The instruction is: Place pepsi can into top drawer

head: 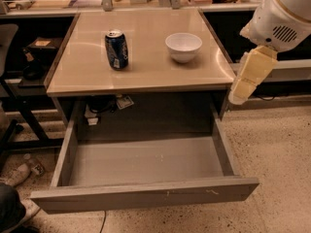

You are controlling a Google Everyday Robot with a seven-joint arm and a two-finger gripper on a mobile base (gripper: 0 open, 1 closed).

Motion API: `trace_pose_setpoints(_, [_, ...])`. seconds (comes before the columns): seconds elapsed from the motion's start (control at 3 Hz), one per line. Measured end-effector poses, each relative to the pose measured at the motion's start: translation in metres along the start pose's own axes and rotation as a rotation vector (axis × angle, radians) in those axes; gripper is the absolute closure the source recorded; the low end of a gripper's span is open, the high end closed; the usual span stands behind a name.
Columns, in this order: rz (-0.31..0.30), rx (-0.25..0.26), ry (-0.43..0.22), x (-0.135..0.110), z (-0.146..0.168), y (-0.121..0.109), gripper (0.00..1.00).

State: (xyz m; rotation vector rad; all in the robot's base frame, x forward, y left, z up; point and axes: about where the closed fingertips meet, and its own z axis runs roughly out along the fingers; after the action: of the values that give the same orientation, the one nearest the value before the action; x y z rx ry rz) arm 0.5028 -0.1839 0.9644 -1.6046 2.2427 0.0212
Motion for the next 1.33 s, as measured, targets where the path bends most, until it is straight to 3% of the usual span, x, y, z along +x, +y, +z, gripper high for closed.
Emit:
trace_pose_setpoints(0.33, [0.067,-0.007,-0.094,-0.017,0.02,-0.004,0.0])
trace_pose_setpoints(0.67, [0.077,-0.022,-0.221,-0.065,0.038,-0.019,0.0])
trace_pose_setpoints(1.0, [0.051,-0.045,-0.315,-0.105,0.047,-0.025,0.0])
trace_pose_setpoints(1.33, [0.051,-0.046,-0.316,-0.105,0.047,-0.025,0.0])
